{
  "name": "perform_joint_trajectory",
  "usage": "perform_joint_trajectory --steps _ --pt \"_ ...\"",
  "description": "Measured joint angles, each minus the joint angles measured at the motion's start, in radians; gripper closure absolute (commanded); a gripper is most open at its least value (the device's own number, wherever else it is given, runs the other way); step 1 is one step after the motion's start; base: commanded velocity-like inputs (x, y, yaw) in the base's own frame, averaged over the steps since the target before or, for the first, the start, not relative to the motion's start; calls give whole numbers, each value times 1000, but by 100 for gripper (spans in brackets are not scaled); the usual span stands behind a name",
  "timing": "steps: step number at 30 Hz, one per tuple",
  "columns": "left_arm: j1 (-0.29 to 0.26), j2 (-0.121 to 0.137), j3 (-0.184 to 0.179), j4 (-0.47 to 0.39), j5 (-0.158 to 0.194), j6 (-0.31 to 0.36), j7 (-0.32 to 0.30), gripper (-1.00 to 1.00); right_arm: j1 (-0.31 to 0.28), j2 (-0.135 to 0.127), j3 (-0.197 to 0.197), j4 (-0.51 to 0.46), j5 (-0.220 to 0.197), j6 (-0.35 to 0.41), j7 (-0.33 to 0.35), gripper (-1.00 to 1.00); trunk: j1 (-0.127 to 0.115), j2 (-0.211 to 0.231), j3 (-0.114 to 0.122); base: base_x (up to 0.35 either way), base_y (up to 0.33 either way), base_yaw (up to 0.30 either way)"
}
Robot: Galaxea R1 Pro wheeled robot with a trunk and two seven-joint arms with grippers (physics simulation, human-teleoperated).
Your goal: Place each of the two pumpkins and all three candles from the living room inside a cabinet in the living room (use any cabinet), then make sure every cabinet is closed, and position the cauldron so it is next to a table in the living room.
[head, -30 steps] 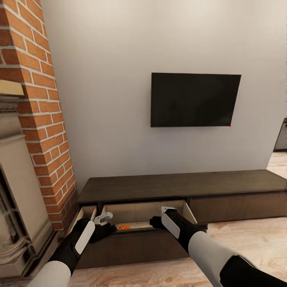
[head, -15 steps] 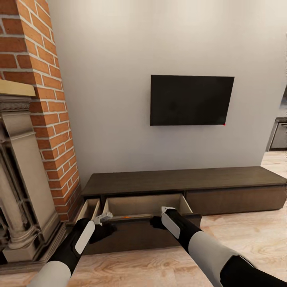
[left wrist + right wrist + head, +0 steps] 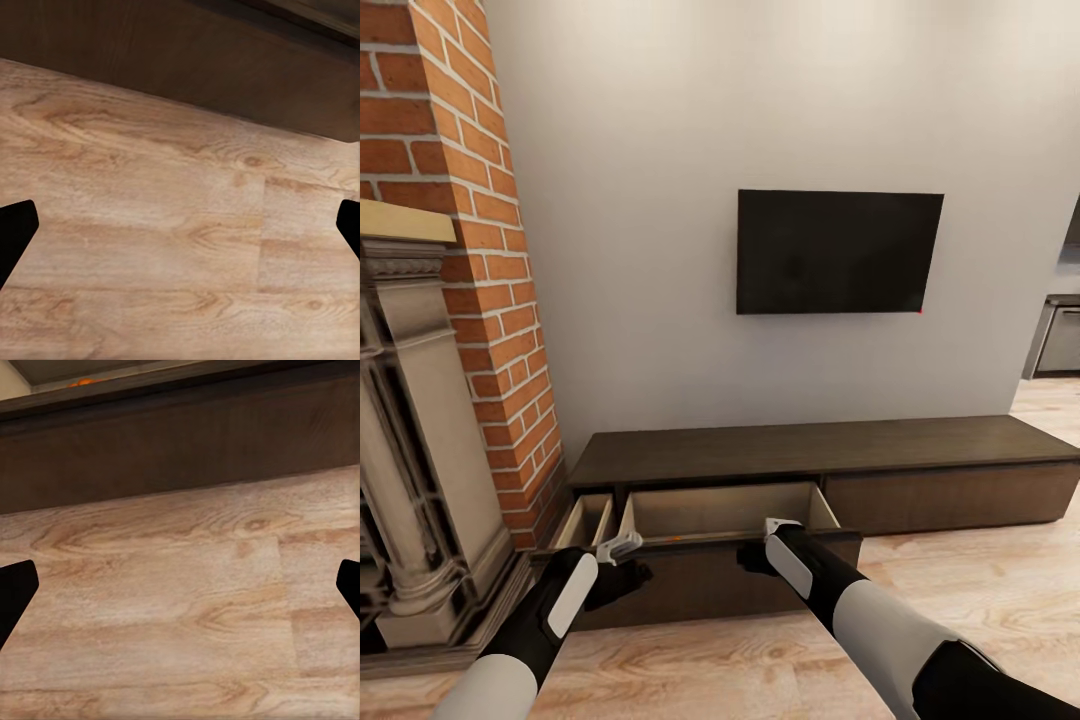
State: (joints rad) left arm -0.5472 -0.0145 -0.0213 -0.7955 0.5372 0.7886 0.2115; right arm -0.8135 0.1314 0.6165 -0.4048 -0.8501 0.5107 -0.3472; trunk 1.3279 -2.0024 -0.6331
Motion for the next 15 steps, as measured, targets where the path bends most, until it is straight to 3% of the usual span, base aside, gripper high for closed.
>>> perform_joint_trajectory --steps 6,15 --pt "0 0 0 0 0 -3 -2 -100 0 -1 -1 0 0 -2 0 -100 0 0 0 0 0 0" --pt "0 0 0 1 -1 -13 -2 -100 0 -1 3 0 0 -51 0 -100 34 -63 -28 0 0 0"
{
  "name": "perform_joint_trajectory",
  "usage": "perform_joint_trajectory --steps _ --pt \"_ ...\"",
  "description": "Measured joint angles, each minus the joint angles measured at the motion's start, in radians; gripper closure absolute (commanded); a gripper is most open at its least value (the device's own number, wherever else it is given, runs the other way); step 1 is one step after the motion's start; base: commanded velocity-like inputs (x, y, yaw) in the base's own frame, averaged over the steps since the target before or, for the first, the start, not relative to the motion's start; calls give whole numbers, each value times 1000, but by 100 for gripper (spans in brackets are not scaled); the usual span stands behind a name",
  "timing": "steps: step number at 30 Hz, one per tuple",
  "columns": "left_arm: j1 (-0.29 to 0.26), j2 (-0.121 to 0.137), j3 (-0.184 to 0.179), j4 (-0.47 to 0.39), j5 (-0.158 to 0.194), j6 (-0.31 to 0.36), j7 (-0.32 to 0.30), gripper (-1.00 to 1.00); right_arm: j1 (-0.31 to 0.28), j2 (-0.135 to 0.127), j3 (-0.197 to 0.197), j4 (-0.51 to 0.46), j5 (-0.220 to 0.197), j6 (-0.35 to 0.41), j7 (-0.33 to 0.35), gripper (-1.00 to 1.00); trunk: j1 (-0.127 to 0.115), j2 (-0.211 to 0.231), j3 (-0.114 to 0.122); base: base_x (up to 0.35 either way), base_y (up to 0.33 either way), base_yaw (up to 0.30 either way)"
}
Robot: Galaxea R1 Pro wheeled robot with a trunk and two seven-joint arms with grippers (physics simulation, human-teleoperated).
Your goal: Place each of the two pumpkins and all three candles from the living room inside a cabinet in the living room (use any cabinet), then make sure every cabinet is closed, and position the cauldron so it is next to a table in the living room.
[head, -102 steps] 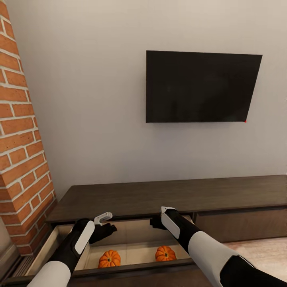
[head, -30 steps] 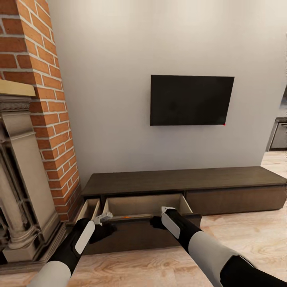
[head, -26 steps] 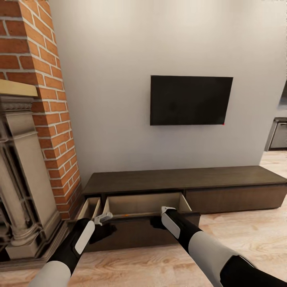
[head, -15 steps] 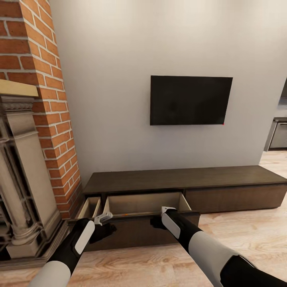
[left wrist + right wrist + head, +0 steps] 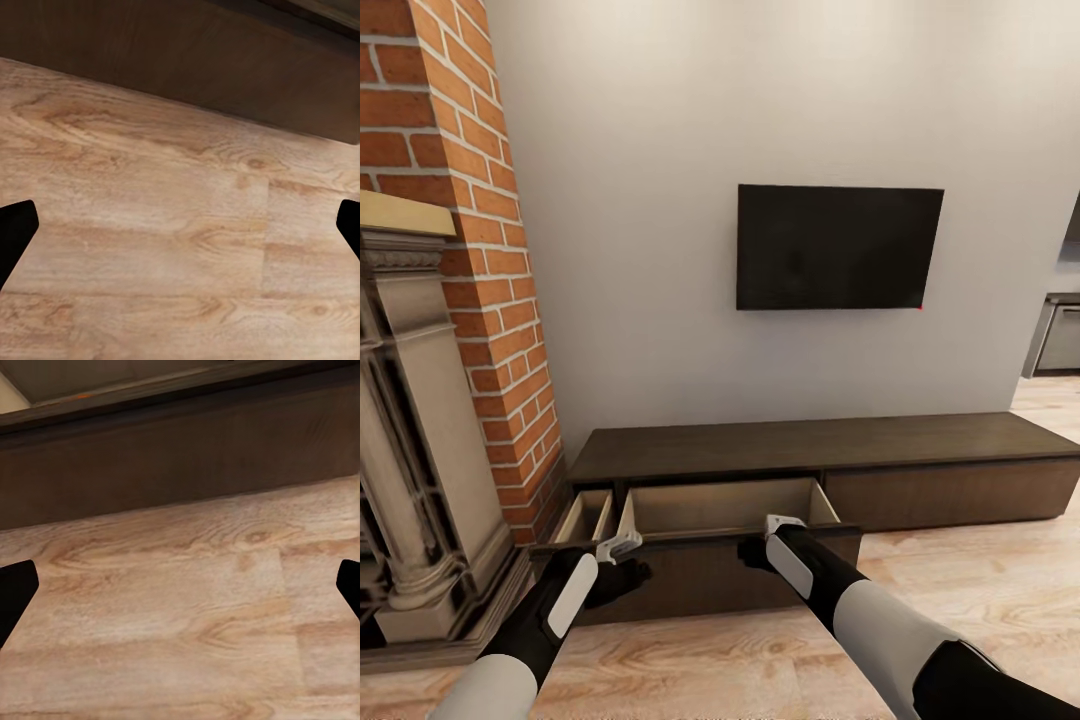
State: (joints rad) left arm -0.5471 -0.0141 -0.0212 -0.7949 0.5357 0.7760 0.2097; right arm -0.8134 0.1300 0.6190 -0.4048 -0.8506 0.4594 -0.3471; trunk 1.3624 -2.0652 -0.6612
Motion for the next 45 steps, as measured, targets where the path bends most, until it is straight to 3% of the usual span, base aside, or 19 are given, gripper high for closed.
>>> perform_joint_trajectory --steps 9,22,30,34,38,45 --pt "0 0 -10 -1 -3 -61 -1 -100 0 0 4 0 1 -44 0 -100 35 -63 -28 0 0 0" --pt "0 1 -15 0 -10 -97 -1 -100 0 -3 6 1 0 -81 -2 -100 81 -147 -66 0 0 0" --pt "0 3 -13 7 -13 -124 -3 -100 3 -3 4 2 -3 -142 -2 -100 107 -196 -88 0 0 0" --pt "2 1 -24 30 -17 -242 -3 -100 6 -6 5 2 -4 -268 1 -100 123 -224 -100 0 0 0" --pt "3 1 -81 107 -23 -392 -2 -100 25 -5 6 10 -6 -341 12 -100 138 -252 -113 0 0 0" --pt "6 -9 -144 183 -24 -528 -2 -100 96 0 7 16 -5 -433 29 -100 165 -301 -135 0 0 0"
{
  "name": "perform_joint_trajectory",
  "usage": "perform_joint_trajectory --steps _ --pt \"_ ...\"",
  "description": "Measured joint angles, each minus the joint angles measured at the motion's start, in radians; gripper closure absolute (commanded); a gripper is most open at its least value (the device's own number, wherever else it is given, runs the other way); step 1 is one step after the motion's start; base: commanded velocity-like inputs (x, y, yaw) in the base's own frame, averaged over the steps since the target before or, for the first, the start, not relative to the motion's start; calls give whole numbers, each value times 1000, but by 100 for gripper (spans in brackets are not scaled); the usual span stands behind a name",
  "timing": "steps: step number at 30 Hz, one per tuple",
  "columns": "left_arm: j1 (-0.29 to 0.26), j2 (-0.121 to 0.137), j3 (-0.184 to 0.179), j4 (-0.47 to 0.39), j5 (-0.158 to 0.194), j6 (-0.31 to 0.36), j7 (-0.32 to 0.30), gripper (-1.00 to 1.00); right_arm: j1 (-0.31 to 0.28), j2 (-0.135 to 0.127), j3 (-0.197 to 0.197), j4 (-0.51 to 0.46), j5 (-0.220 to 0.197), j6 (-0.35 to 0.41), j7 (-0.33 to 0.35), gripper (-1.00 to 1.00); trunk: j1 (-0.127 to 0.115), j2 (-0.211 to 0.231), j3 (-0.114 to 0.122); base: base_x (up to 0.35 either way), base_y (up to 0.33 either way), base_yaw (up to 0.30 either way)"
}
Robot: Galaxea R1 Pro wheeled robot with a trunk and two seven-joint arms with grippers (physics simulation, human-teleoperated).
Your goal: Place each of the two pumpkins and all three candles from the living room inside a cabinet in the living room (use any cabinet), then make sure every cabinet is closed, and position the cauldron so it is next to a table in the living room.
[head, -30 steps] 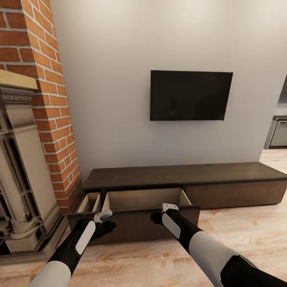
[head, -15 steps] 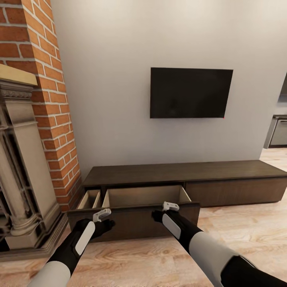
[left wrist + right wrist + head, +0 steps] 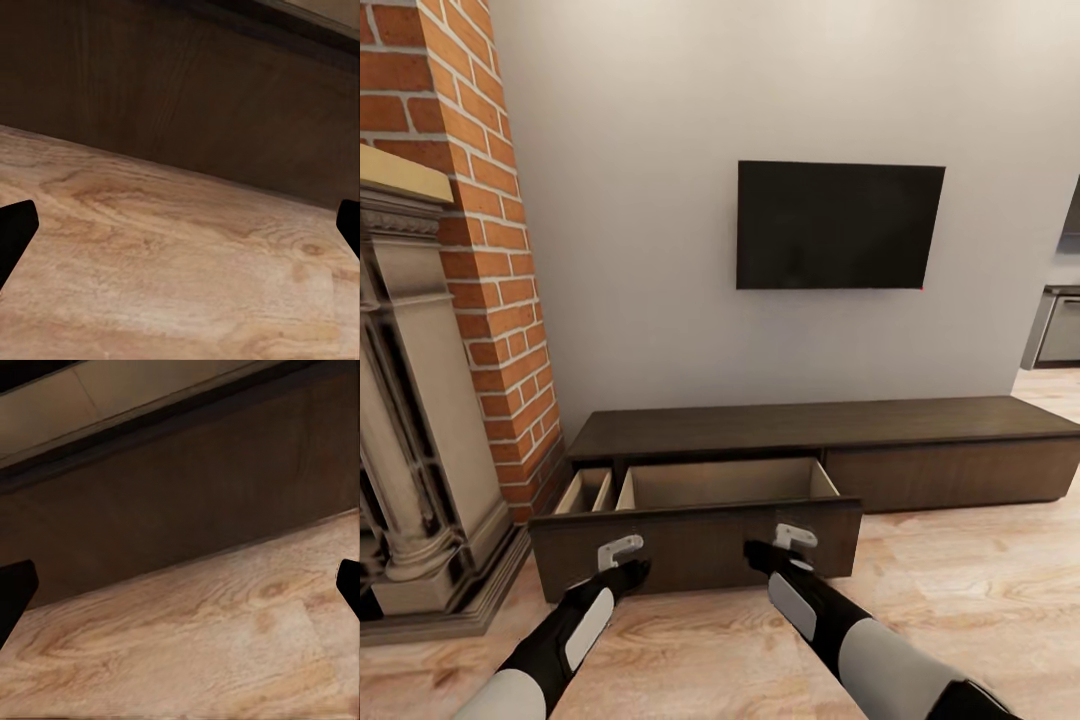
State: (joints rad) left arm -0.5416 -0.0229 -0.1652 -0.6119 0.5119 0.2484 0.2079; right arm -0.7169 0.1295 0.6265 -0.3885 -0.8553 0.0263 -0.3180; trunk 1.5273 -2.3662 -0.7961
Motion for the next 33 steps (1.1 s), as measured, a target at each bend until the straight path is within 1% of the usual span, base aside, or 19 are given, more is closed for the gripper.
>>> perform_joint_trajectory --steps 2,3,5,6,7,8,10,12,15,19,21,24,28,30,33 --pt "0 -2 -26 50 1 -79 0 -100 30 1 9 3 3 -48 -1 -100 8 -14 -6 0 0 0" --pt "0 -3 -47 93 4 -146 0 -100 47 1 27 12 4 -86 -2 -100 12 -21 -10 0 0 0" --pt "1 -7 -77 157 6 -221 -1 -100 62 2 54 39 3 -136 -3 -100 19 -35 -16 0 0 0" --pt "1 -11 -90 186 5 -249 -1 -100 66 2 63 53 3 -156 -4 -100 23 -42 -19 0 0 0" --pt "1 -14 -96 198 5 -263 0 -100 67 2 66 60 3 -165 -3 -100 27 -49 -22 0 0 0" --pt "1 -20 -106 223 5 -299 0 -100 74 2 72 76 3 -190 -3 -100 31 -56 -25 0 0 0" --pt "4 -23 -113 237 5 -329 0 -100 87 3 77 86 4 -217 -3 -100 38 -70 -31 0 0 0" --pt "8 -26 -117 247 6 -348 0 -100 106 2 86 92 4 -250 -3 -100 46 -84 -38 0 0 0" --pt "9 -32 -122 267 5 -361 0 -100 118 0 91 99 2 -274 -4 -100 57 -105 -47 0 0 0" --pt "9 -36 -130 280 4 -413 0 -100 123 1 94 120 2 -285 -2 -100 73 -133 -59 0 0 0" --pt "10 -35 -137 282 3 -437 0 -100 124 1 99 126 3 -289 2 -100 74 -134 -67 0 0 0" --pt "11 -32 -154 283 3 -451 0 -100 124 2 134 131 15 -314 22 -100 75 -134 -79 0 0 0" --pt "11 -31 -170 283 3 -456 0 -100 124 2 182 132 28 -345 31 -100 77 -135 -94 0 0 0" --pt "12 -29 -178 283 3 -457 0 -100 128 2 194 132 30 -353 32 -100 78 -136 -102 0 0 0" --pt "13 -27 -183 283 3 -457 0 -100 139 3 199 132 33 -364 33 -100 79 -137 -114 0 0 0"
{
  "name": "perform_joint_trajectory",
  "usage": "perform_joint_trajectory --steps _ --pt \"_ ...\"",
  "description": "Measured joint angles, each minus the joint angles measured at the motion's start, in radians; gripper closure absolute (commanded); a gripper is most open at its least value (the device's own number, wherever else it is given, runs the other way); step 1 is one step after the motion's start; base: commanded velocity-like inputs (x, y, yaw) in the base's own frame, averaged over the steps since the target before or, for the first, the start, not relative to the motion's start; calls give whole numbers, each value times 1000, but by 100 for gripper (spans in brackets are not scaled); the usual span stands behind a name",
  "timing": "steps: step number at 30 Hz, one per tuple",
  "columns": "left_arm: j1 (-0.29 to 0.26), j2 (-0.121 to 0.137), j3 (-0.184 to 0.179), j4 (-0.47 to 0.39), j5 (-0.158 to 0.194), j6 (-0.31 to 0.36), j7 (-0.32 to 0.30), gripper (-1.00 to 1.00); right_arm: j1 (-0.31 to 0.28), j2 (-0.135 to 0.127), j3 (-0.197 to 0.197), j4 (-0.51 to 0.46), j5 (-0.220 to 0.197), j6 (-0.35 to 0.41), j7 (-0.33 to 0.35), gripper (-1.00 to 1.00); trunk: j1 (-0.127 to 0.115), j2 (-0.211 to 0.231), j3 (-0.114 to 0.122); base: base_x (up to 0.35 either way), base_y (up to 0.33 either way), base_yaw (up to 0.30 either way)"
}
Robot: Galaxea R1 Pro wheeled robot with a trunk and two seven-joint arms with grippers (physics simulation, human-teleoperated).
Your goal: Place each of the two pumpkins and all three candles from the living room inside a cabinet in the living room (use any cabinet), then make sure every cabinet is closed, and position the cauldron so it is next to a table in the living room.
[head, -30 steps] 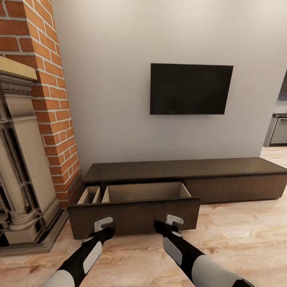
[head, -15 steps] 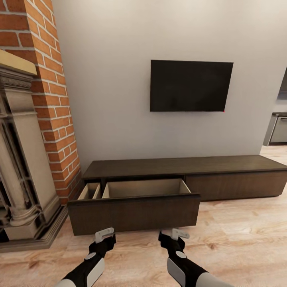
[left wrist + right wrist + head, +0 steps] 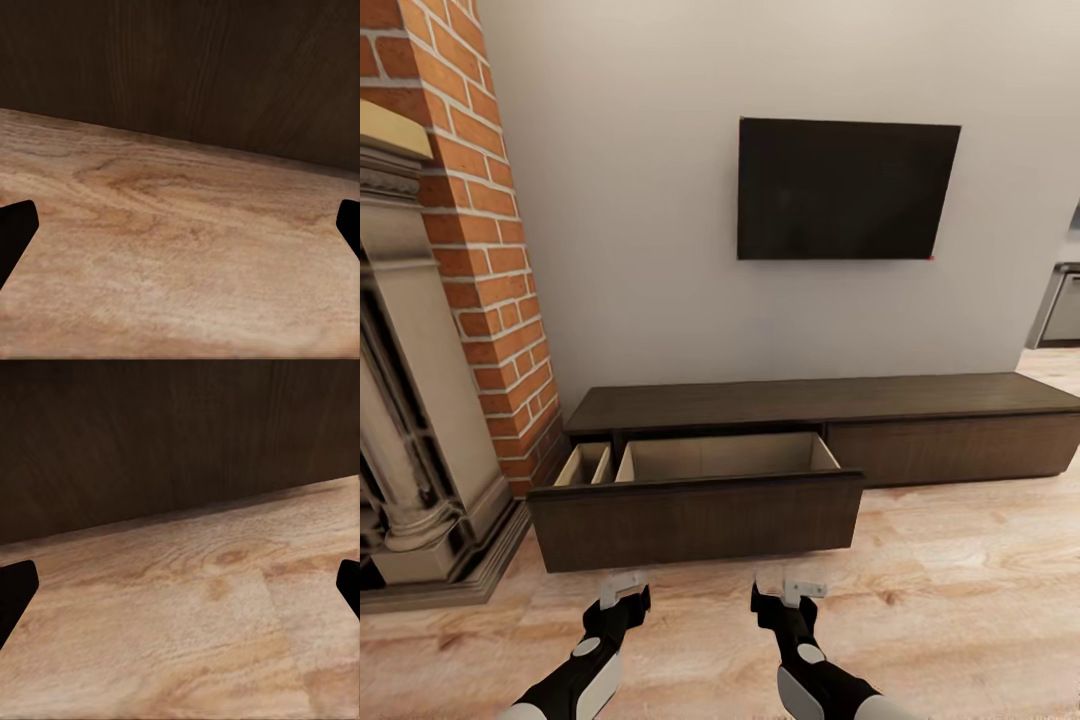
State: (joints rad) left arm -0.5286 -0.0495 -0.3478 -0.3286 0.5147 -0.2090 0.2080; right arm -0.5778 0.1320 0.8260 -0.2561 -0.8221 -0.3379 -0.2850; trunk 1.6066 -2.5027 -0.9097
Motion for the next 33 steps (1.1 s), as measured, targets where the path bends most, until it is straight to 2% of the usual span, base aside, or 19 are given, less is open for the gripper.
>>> perform_joint_trajectory --steps 9,24,28,33 --pt "0 1 -33 0 -3 0 0 -100 7 -1 3 0 -1 -8 0 -100 4 -2 -35 0 0 0" --pt "0 2 -38 0 -3 0 0 -100 17 -1 10 -1 18 -24 19 -100 11 -6 -93 0 0 0" --pt "0 2 -38 0 -2 0 0 -100 21 -2 11 0 20 -44 19 -100 13 -7 -108 0 0 0" --pt "0 2 -40 0 -1 0 0 -100 35 -4 14 0 19 -115 19 -100 13 -7 -108 0 0 0"
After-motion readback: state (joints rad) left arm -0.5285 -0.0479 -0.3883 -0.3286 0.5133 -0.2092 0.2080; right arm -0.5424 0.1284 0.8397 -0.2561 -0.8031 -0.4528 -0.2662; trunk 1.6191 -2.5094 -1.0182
